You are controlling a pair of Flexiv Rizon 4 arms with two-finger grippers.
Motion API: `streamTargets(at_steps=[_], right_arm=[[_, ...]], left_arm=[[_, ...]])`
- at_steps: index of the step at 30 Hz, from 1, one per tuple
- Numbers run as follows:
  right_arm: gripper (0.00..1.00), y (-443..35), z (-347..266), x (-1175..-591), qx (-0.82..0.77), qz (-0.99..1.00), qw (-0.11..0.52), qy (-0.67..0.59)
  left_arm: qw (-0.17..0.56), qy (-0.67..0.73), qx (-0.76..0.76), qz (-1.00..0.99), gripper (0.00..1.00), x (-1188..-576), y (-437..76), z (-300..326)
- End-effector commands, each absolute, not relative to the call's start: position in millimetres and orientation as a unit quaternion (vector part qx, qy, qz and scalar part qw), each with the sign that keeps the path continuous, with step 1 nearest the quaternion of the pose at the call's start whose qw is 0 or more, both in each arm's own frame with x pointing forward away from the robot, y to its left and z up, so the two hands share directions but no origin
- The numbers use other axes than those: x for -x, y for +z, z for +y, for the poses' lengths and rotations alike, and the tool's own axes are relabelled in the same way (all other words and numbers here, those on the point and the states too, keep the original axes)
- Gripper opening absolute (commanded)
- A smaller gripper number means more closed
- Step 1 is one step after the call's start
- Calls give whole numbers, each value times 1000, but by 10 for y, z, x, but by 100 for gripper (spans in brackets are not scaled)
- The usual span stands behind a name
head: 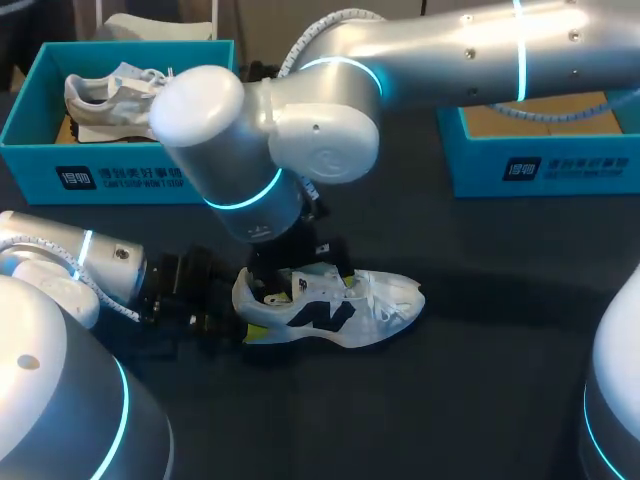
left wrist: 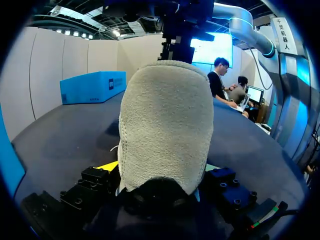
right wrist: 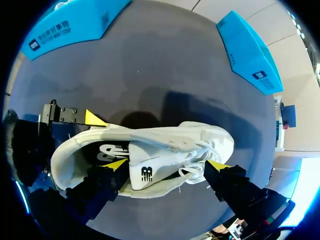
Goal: Take the shoe out of the shoebox, open the shoe tongue, remove and reinsert the insole, then place the shoe into the shoebox
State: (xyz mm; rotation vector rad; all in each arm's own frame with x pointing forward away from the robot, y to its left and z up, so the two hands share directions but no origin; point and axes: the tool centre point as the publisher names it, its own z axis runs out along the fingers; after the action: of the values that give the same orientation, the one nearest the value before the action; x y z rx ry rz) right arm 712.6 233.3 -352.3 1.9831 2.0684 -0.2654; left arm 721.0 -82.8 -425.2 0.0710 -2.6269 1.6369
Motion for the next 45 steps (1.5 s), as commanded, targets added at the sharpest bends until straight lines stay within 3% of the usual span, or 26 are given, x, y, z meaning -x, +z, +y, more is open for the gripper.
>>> streamTargets(at_steps=[1,24,26,28,31,35,45], right_arm=[[100,-3588,2399,-7096,-750,636,157,-90],[99,-3399,2134,-7067,-758,620,175,-105],[55,-3373,2121,-7070,-756,622,173,-107],[48,-3358,2109,-7072,-756,622,173,-107],[16,-3329,2078,-7083,-754,626,170,-106],[0,-3323,2038,-7103,-750,631,166,-103],[0,-3278,1866,-7154,-740,657,136,-45]], left_arm=[[23,527,-23,-849,0,-7230,-4283,-818],[23,527,-23,-849,0,-7230,-4283,-818],[23,527,-23,-849,0,-7230,-4283,-818],[23,527,-23,-849,0,-7230,-4283,-818],[23,527,-23,-849,0,-7230,-4283,-818],[23,527,-23,-849,0,-7230,-4283,-818],[23,527,-23,-849,0,-7230,-4283,-818]])
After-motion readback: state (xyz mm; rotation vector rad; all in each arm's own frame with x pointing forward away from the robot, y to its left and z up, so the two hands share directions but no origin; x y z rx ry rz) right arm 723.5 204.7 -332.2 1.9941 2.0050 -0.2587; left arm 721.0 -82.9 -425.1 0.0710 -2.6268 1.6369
